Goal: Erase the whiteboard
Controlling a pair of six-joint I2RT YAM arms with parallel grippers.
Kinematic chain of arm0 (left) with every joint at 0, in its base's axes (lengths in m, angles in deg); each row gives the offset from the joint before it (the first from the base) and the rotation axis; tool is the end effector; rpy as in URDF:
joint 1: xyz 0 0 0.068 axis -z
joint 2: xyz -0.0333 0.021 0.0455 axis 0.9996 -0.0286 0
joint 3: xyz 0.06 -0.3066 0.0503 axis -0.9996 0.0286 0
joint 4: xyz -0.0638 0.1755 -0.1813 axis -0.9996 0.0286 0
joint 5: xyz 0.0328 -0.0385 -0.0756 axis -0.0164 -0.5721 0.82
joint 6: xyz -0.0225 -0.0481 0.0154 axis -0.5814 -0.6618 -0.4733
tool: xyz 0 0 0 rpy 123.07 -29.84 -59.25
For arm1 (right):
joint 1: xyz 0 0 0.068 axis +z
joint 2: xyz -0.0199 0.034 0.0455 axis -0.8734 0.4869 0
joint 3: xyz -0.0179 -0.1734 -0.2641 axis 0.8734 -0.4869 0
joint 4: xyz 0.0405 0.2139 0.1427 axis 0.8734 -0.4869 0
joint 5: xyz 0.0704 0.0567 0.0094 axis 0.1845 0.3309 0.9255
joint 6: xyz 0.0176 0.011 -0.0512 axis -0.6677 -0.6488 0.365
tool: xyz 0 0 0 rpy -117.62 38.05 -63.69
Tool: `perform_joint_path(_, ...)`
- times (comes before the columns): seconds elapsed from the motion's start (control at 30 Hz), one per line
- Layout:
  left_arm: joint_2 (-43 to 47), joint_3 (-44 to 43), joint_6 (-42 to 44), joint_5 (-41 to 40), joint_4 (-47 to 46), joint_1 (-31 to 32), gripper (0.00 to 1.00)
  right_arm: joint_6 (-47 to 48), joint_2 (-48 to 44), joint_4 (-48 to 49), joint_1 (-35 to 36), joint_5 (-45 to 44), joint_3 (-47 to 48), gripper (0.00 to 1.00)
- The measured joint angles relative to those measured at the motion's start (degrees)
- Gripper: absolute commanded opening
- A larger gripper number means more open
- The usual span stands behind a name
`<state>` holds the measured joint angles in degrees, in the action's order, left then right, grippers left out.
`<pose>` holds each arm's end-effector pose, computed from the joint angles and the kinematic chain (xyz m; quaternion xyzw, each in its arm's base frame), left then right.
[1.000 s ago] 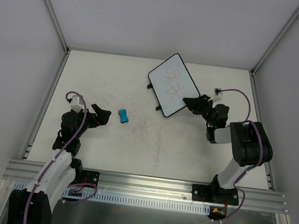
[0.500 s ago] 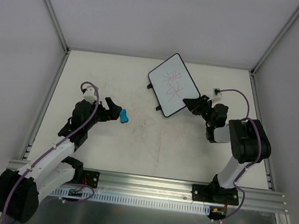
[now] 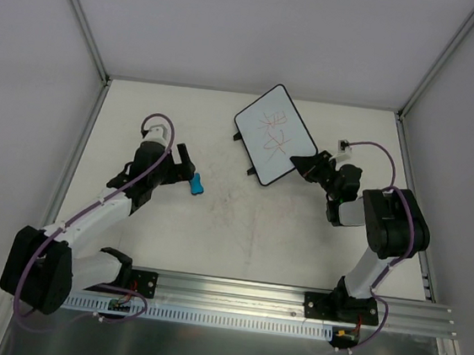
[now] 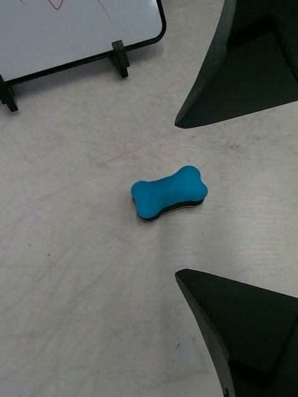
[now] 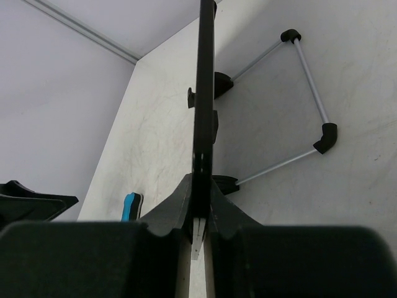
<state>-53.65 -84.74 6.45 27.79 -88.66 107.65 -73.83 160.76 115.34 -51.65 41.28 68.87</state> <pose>0.2118 -0.0697 0.2755 -0.0920 0.8392 -0.1696 0.5085 0.3210 0.0687 0.2067 -0.0244 0.7000 0.3888 0.5986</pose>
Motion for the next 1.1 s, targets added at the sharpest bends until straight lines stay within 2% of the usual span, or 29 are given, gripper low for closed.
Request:
perform_joint_path(0.23,-5.9,-3.7,0.0,0.3,2.5,1.4,0.99,-1.0,0.0,-0.1,0.0,0.0,0.0,0.0)
perform_joint_path(0.8,-17.3,-11.5,-3.7,-0.6,9.2,4.8,0.99,-1.9,0.0,-1.0,-0.1,-0.1,0.4,0.0)
perform_joint_path(1.1,-19.3,-13.1,-8.7,-3.0,11.9,5.5,0.99,-2.1,0.0,-1.0,-0.1,0.0,0.4,0.0)
